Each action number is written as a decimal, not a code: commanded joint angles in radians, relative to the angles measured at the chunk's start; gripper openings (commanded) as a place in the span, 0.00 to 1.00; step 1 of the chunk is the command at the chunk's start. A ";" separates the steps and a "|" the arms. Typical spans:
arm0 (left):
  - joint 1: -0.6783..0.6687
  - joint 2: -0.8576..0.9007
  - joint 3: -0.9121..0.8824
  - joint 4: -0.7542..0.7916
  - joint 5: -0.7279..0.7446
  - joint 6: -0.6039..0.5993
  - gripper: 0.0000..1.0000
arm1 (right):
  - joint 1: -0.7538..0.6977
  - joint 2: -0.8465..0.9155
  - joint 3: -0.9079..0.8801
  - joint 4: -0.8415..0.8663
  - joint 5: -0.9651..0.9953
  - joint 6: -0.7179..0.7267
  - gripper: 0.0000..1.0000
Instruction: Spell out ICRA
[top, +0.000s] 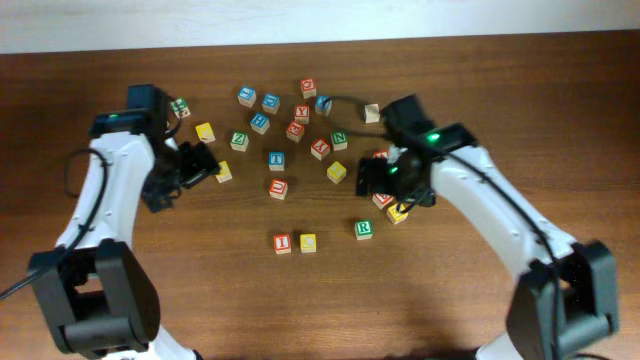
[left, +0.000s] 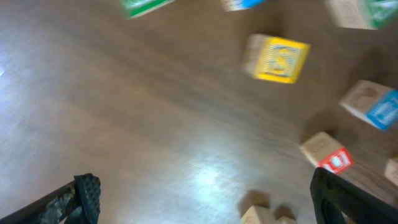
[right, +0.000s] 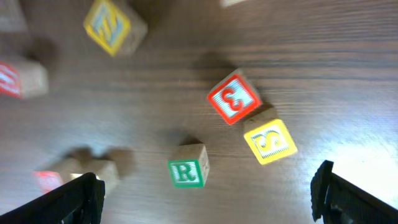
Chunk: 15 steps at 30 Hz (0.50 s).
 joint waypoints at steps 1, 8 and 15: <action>0.048 0.008 -0.008 -0.045 -0.008 -0.032 0.99 | 0.082 0.126 -0.021 0.002 0.074 -0.085 0.99; 0.052 0.008 -0.008 -0.048 -0.008 -0.032 0.99 | 0.156 0.249 -0.021 -0.023 0.065 -0.068 0.73; 0.052 0.008 -0.008 -0.048 -0.008 -0.032 0.99 | 0.122 0.249 -0.019 -0.050 0.221 -0.068 0.73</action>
